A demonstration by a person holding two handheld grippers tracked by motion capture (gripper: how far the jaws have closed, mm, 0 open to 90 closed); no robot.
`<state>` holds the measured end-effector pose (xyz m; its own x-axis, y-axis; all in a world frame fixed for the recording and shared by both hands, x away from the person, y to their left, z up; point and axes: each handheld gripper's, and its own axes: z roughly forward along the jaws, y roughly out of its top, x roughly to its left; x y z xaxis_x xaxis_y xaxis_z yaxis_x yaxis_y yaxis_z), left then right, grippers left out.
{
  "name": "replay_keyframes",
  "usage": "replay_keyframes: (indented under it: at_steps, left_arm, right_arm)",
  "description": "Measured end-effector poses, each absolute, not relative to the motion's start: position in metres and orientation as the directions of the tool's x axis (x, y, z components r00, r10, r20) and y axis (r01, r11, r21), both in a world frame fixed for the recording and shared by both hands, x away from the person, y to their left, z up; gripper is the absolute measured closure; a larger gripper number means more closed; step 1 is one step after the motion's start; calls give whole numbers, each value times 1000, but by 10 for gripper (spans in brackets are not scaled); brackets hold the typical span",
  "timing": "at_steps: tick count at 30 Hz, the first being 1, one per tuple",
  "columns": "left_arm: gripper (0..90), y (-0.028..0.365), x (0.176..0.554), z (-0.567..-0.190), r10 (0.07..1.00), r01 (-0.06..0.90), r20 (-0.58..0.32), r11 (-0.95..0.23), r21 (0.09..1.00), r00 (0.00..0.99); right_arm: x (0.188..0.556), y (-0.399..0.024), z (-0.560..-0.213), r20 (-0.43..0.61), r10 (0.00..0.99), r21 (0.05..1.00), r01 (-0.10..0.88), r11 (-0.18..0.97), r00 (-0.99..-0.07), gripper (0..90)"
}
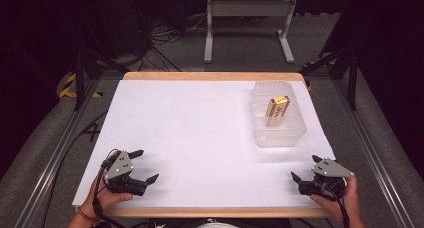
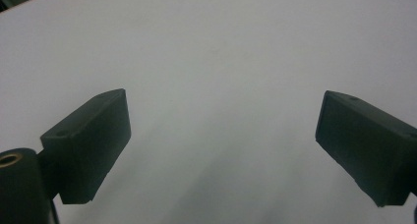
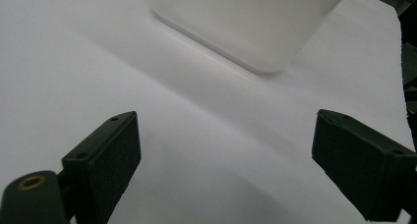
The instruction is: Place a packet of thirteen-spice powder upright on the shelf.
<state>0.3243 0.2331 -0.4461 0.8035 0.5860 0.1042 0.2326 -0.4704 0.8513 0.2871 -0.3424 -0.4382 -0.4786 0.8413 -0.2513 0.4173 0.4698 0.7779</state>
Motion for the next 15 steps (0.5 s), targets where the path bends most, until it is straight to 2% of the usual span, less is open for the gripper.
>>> replay_keyframes:
  at_steps: [15]
  left_arm:
    - [72, 226, 328, -446, 582, 234, 115, -489, 840, 805]
  right_arm:
    - [283, -343, -438, -262, 844, 776, 417, 473, -469, 116]
